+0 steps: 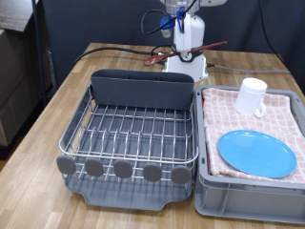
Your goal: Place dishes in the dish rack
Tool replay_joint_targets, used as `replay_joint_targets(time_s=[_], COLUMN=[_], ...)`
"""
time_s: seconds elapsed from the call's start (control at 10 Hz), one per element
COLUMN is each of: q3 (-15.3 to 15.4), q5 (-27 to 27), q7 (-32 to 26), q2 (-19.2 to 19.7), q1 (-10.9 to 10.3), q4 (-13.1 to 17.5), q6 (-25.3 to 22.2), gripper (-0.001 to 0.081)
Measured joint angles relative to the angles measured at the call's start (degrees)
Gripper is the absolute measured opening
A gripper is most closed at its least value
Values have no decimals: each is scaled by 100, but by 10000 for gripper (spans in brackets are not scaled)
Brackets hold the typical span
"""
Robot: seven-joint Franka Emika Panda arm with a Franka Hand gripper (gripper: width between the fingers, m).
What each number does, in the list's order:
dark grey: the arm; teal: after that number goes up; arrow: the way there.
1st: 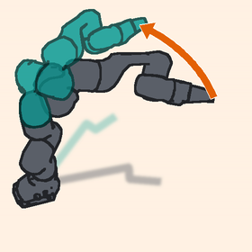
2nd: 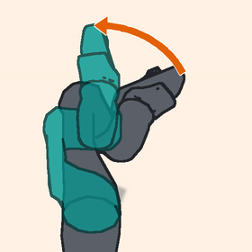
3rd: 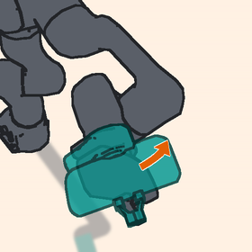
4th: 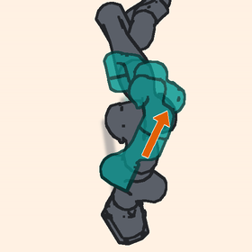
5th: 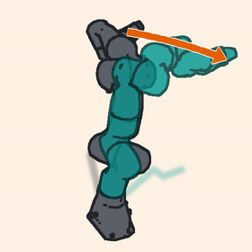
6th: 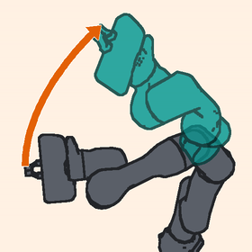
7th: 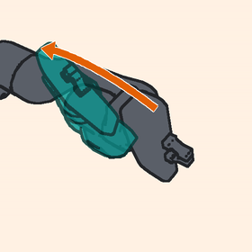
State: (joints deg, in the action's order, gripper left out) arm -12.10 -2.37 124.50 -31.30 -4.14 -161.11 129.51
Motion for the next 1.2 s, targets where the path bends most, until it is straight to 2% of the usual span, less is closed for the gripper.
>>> replay_joint_targets(time_s=[0.4, 0.8, 1.0, 1.2], q3=[-719, -1423, -1592, -1636], q5=[-459, -910, -1015, -1021], q7=[-870, -1916, -2258, -2315], q2=[190, 538, 733, 927], q1=[-51, -118, -150, -150], q4=[-5, -16, 5, 13], q6=[-146, -134, -26, 180], gripper=[90, 90, 90, 90])
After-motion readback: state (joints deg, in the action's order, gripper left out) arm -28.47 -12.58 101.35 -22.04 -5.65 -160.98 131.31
